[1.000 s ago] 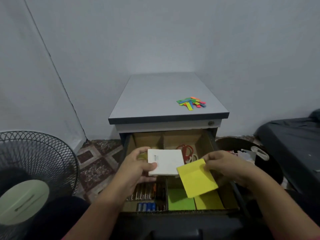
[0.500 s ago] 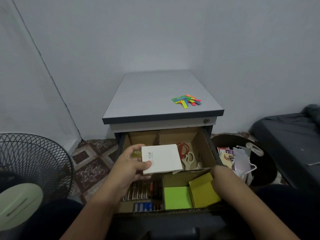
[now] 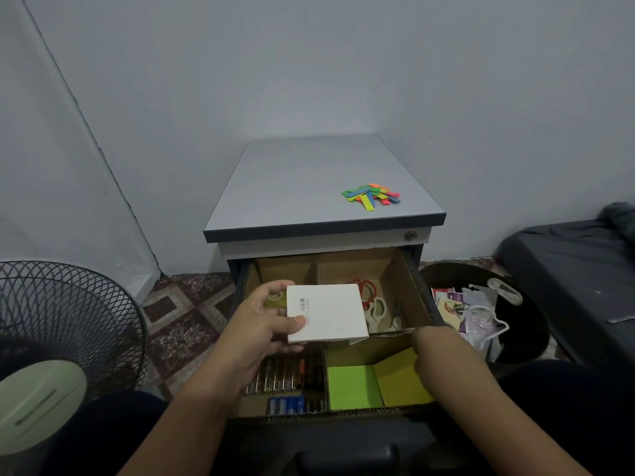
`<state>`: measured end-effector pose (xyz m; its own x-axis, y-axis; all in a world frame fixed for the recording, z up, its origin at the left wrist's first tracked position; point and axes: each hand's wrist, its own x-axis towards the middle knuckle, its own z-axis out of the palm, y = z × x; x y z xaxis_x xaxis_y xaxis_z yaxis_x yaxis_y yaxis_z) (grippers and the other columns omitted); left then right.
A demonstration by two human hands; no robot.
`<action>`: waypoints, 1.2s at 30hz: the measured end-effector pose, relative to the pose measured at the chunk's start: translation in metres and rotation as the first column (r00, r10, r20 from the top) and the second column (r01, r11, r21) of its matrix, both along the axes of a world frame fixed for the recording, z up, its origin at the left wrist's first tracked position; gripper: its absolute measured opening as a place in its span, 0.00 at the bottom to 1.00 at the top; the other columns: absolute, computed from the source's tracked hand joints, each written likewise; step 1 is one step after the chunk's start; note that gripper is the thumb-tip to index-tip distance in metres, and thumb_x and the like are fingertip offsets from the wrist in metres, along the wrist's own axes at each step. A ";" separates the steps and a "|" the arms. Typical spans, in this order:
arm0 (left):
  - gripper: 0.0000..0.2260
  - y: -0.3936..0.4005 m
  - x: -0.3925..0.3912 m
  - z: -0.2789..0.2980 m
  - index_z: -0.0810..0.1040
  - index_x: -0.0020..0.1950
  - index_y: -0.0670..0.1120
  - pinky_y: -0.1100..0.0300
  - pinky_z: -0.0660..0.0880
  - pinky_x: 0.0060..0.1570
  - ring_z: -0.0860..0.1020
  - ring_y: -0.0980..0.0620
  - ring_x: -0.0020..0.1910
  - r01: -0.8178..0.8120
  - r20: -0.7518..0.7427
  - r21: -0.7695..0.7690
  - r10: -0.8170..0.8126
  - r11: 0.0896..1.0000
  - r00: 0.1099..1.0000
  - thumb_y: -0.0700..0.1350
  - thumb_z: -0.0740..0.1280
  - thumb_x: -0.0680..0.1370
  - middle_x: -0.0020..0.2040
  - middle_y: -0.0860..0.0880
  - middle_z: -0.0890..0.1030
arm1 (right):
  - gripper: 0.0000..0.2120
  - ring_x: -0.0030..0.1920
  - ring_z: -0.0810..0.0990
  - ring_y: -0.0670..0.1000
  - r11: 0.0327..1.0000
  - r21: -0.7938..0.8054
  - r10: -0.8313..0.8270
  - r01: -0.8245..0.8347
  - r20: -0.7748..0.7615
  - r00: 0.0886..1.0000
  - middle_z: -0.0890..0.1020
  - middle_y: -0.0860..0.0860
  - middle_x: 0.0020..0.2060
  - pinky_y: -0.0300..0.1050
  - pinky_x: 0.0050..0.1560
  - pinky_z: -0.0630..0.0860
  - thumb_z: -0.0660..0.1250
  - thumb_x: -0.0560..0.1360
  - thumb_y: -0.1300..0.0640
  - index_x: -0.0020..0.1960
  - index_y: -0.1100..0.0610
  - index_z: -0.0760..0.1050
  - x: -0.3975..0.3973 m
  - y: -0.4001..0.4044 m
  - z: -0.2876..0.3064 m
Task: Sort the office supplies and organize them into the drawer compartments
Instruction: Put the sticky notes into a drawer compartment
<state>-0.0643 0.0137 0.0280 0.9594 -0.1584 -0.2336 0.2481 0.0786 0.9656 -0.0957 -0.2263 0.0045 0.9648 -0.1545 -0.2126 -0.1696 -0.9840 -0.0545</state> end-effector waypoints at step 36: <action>0.18 -0.037 -0.023 -0.011 0.69 0.58 0.44 0.59 0.79 0.29 0.81 0.50 0.32 0.305 -0.086 0.286 -0.293 0.908 0.952 0.33 0.70 0.73 0.39 0.44 0.82 | 0.07 0.37 0.83 0.56 0.789 0.568 0.019 0.235 -0.404 0.914 0.82 0.60 0.37 0.45 0.42 0.81 0.63 0.77 0.66 0.41 0.61 0.76 0.016 -0.007 -0.008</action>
<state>-0.0872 -0.0234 0.0169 0.8666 -0.3548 -0.3510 0.2550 -0.2898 0.9225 -0.0801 -0.2336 -0.0031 0.7759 0.0267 -0.6303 -0.4044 -0.7458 -0.5294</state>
